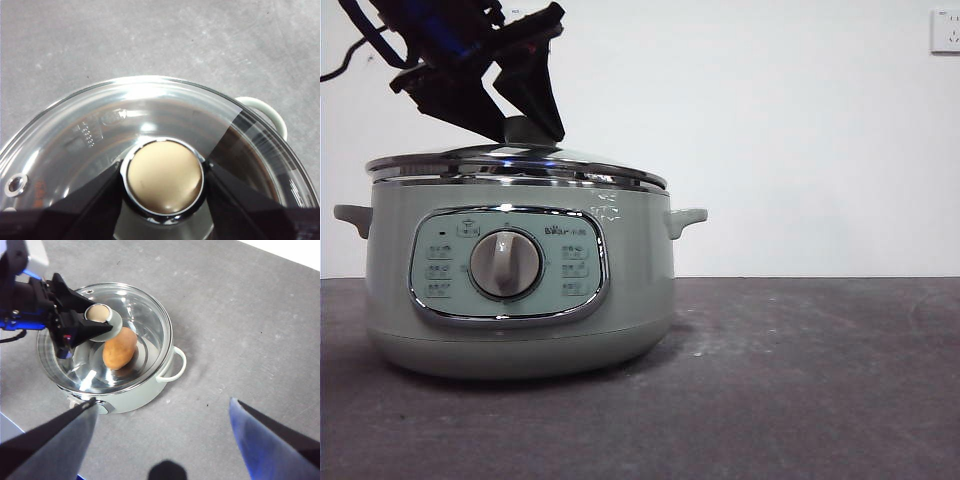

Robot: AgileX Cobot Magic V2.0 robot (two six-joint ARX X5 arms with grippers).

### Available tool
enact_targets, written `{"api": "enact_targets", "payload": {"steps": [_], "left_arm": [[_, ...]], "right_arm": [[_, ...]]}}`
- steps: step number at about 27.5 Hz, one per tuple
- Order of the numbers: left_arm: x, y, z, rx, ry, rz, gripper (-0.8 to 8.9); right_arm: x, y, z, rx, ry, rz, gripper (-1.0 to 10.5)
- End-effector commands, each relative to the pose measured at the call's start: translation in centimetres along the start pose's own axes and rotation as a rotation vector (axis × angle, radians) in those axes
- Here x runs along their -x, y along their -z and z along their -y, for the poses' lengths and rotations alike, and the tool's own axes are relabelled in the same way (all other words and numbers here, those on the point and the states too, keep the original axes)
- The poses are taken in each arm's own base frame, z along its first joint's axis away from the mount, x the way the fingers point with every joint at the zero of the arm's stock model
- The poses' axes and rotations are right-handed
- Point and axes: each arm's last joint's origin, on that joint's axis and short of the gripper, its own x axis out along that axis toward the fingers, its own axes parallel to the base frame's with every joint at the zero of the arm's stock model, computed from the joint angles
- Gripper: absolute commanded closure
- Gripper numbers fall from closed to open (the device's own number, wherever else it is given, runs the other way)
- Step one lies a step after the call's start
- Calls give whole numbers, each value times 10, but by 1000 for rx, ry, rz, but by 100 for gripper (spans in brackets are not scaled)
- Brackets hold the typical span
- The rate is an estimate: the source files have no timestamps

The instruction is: Pick up the potato,open the lid,put the potato in the pot,close the lid

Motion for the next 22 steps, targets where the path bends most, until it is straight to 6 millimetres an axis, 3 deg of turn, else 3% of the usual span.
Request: {"api": "enact_targets", "payload": {"steps": [1, 16, 17, 20, 22], "left_arm": [[-7, 0, 1, 10, 2, -7, 822], [-14, 10, 0, 36, -82, -90, 810], [-13, 11, 0, 35, -83, -101, 768], [-14, 10, -1, 35, -83, -95, 404], [-14, 8, 0, 35, -81, -74, 400]], "right_arm": [[1, 0, 0, -11, 1, 4, 510], [1, 6, 0, -18, 5, -52, 510], [1, 6, 0, -17, 6, -57, 510], [2, 7, 1, -17, 6, -68, 510], [2, 7, 1, -19, 7, -68, 510]]}}
